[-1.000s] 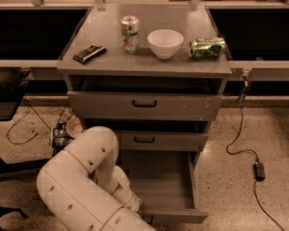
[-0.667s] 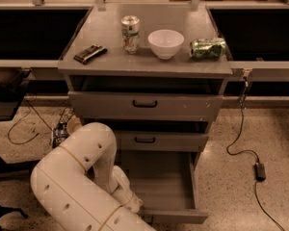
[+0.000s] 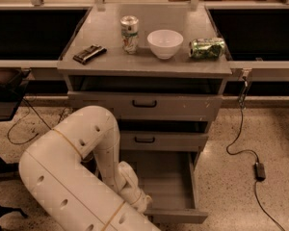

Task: Open bottom drawer

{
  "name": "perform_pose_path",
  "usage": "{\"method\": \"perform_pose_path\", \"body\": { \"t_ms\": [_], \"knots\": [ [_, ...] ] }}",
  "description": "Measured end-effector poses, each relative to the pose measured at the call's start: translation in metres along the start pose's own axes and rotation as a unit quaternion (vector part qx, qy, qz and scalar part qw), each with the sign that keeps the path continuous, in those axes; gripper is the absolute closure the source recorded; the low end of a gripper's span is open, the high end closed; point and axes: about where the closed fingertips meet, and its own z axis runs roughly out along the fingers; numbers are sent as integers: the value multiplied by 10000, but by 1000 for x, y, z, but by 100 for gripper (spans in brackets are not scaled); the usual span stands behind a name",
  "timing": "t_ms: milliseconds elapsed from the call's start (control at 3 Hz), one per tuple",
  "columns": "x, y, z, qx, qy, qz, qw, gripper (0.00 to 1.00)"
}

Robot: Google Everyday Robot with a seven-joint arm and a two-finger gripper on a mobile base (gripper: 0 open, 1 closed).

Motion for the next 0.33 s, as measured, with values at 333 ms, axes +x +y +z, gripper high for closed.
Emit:
{"method": "perform_pose_path", "body": {
  "t_ms": [333],
  "knots": [
    [1,0,4,-50,32,-16,10000,0]
  ]
}}
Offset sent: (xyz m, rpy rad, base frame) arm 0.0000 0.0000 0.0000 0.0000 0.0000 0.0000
